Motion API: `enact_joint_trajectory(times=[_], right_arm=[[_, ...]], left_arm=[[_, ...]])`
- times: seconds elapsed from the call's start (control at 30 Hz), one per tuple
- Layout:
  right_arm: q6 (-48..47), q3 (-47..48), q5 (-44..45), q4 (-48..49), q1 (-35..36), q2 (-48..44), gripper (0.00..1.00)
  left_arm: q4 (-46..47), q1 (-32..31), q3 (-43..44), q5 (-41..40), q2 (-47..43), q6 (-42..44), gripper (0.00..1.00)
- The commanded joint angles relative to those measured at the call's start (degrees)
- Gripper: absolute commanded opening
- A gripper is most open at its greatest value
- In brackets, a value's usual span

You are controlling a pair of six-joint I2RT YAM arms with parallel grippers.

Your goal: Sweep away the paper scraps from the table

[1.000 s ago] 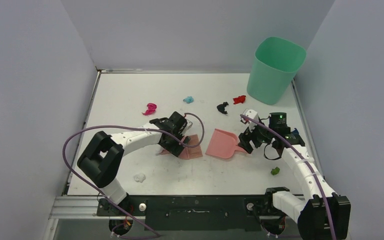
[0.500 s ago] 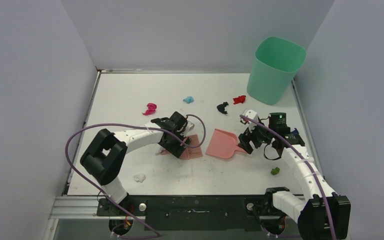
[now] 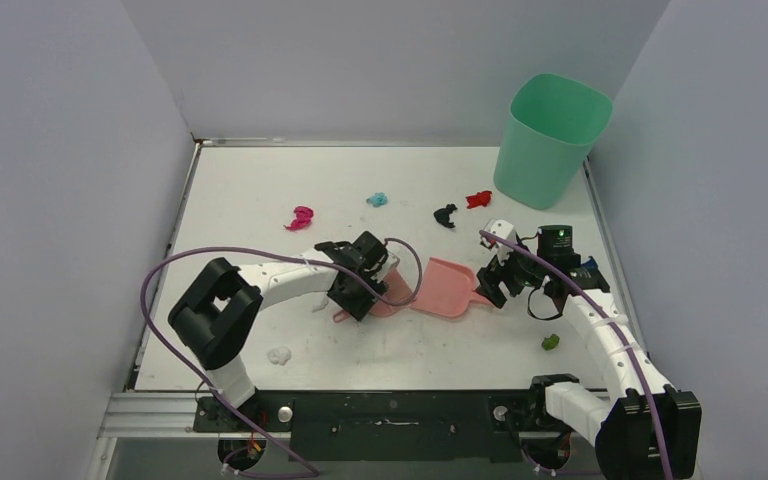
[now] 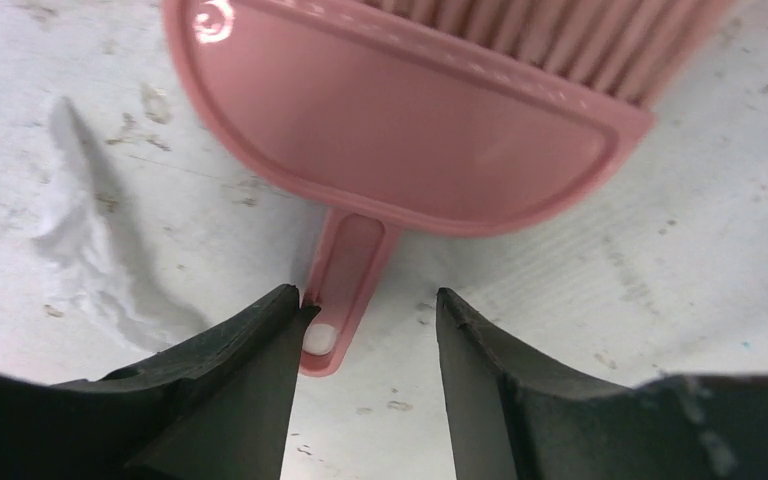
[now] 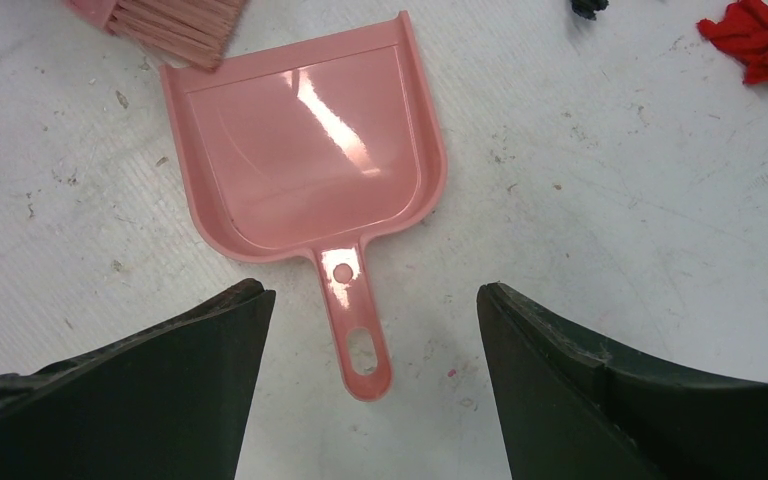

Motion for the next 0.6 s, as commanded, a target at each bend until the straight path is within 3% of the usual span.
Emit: enact_joint_trajectory(times=[0.0, 0.17, 0.4, 0.57], right_arm=[[-0.59, 0.36, -0.7, 1.26, 0.02, -0.8, 0.77], [-0.68, 0.28, -1.22, 1.16, 0.02, -0.7, 0.77], [-0.77, 0.4, -1.41, 1.05, 0.02, -0.39, 0.77], [-0.48, 0.42, -1.46, 1.07, 0.14, -0.12, 0.77]], left_arm=[[-2.21, -3.82, 2.74, -0.93, -0.54, -3.31, 0.48], [-3.54, -7.64, 4.52, -3.08, -2.27, -6.8, 0.55], [-9.69, -7.89, 9.41, -13.02, -3.7, -9.55, 0.67], [-9.47, -7.79, 9.05, -10.93, 1.07, -10.53, 0.78]])
